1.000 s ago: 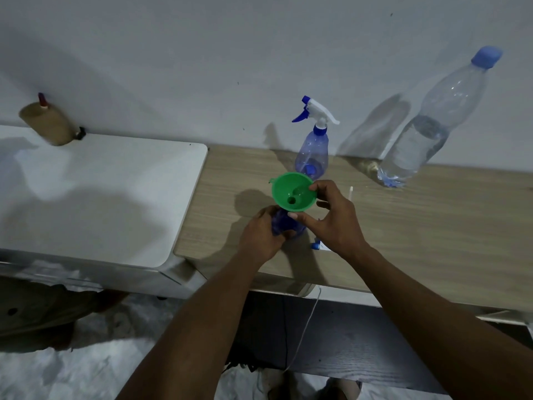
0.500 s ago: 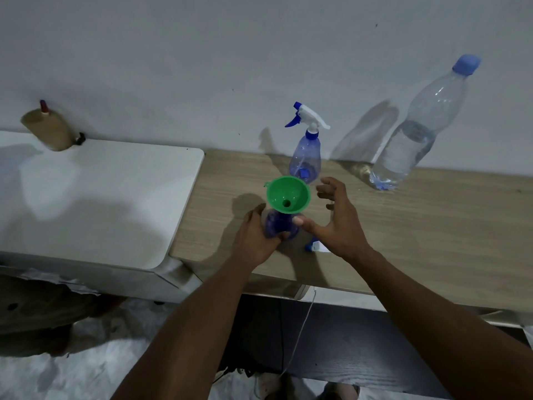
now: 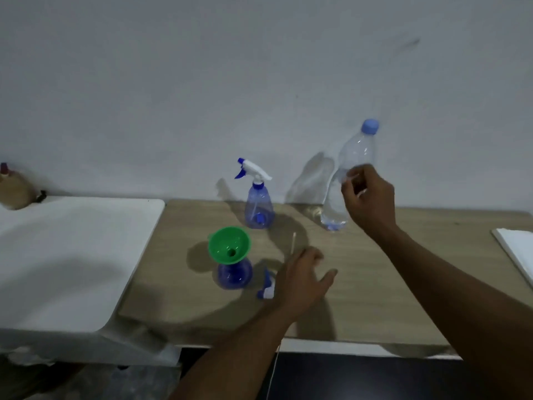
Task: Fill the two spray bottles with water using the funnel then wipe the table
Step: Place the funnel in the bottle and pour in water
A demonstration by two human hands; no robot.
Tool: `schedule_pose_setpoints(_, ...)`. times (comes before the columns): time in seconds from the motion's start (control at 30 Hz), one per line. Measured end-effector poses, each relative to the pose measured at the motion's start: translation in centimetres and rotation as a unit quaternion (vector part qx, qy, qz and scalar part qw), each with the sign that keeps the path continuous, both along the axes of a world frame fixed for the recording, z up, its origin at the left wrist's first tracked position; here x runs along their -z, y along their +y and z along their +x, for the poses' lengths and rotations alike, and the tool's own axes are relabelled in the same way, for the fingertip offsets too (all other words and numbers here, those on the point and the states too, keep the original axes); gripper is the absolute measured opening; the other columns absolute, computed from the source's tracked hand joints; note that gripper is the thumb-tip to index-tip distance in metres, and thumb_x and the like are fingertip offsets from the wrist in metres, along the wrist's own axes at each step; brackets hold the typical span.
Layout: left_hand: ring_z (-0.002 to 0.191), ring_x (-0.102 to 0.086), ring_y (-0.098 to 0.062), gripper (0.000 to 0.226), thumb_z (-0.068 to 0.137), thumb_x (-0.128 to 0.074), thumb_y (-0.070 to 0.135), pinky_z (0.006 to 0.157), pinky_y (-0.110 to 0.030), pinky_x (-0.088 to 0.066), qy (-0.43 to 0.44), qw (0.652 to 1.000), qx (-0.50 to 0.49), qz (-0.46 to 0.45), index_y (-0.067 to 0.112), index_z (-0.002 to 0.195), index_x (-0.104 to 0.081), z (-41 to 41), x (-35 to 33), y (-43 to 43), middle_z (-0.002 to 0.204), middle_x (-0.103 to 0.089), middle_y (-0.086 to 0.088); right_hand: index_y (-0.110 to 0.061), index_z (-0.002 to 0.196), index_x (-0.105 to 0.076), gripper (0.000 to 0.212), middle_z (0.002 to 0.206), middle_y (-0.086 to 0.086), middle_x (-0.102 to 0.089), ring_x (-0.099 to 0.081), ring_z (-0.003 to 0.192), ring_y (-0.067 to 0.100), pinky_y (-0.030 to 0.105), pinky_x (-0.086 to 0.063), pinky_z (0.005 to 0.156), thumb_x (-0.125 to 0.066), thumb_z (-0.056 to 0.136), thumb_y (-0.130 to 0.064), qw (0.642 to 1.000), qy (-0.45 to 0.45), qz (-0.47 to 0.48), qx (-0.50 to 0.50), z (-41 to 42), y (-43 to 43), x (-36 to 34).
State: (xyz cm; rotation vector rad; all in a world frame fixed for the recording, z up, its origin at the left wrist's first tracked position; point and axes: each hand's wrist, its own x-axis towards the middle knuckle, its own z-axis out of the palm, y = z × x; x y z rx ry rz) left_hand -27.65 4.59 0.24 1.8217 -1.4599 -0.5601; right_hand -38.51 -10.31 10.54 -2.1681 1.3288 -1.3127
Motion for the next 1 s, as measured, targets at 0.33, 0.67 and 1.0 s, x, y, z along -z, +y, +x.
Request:
schedule_pose_setpoints(0.33,0.131,-0.052,-0.02,0.109,0.059,-0.085,0.062,0.103,-0.036,-0.047,0.094,0.993,-0.072,-0.022,0.032,0.148,-0.029,-1.4,-8.9,-21.8,0.144,-0.051,0.003,-0.024,0.12,-0.056,0.046,0.111,0.007,-0.059,-0.061,0.096,0.024,0.037,-0.052,0.081,-0.066,0.086,-0.054,0.975,0.203,0.054,-0.065,-2.6,-14.2,-7.3)
schedule_pose_setpoints(0.67,0.118,-0.059,-0.017,0.099,0.056,-0.09,0.055,0.1,-0.036,-0.051,0.108,0.99,-0.091,-0.006,0.034,0.139,-0.041,-2.7,-10.6,-17.3,0.132,-0.059,0.01,-0.021,0.103,-0.064,0.034,0.083,-0.012,-0.057,-0.056,0.075,0.013,0.025,-0.037,0.065,-0.063,0.089,-0.052,0.959,0.248,-0.023,-0.133,-4.4,-9.7,-8.3)
schedule_pose_setpoints(1.0,0.114,-0.06,-0.014,0.102,0.053,-0.089,0.062,0.096,-0.032,-0.054,0.098,0.995,-0.031,0.006,0.032,0.139,-0.045,-2.8,-11.7,-6.5,0.133,-0.059,0.013,-0.022,0.093,-0.062,0.032,0.076,-0.01,-0.062,-0.056,0.067,0.011,0.023,-0.039,0.058,-0.06,0.091,-0.053,0.967,0.214,-0.04,-0.13,-6.1,0.6,-8.4)
